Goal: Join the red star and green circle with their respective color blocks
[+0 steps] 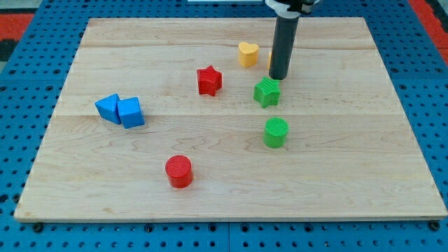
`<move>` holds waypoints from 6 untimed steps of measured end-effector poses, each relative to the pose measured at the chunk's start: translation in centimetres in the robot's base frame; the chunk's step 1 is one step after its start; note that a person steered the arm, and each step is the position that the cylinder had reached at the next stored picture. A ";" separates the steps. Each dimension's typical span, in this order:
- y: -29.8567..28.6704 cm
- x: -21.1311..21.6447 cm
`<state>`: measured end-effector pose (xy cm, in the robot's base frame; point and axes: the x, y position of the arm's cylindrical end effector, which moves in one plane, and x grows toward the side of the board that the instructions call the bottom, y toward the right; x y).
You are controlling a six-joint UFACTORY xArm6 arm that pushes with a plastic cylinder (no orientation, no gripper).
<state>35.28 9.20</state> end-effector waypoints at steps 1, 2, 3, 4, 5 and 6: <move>0.3 -2.2; -4.3 -0.8; -10.4 1.9; -13.4 1.8; -13.9 -2.4; -18.4 -0.3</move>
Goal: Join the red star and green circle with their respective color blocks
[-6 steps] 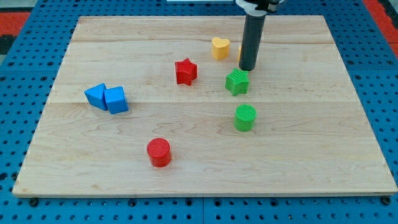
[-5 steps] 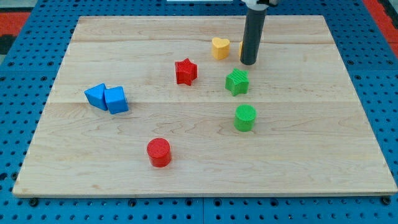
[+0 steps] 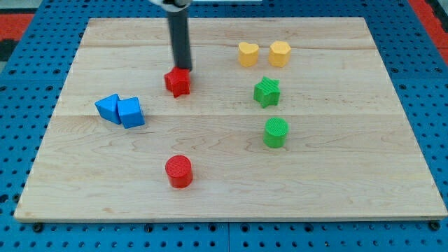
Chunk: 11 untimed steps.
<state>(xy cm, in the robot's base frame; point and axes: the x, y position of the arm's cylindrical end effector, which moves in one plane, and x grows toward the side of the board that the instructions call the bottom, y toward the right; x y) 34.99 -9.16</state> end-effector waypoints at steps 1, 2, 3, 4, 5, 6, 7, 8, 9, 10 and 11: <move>-0.1 4.8; 0.6 9.2; 2.3 13.4; 2.1 13.5; 1.3 9.9; -4.0 11.5; -3.3 13.0; -3.1 13.2; -2.6 14.7; -0.4 14.7; -0.3 14.8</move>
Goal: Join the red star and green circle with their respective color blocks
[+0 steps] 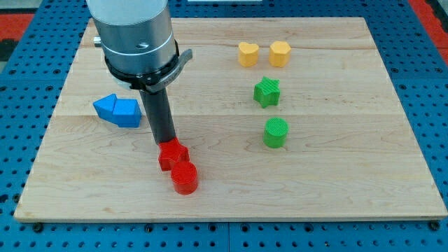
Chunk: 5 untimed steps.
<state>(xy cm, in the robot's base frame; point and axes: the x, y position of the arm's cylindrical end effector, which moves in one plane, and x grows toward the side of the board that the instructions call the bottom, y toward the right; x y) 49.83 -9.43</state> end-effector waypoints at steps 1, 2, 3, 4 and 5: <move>-0.8 -0.4; 0.0 -0.6; 9.0 -0.6; 12.5 1.1; 18.3 3.7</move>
<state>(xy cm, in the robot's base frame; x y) 53.54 8.87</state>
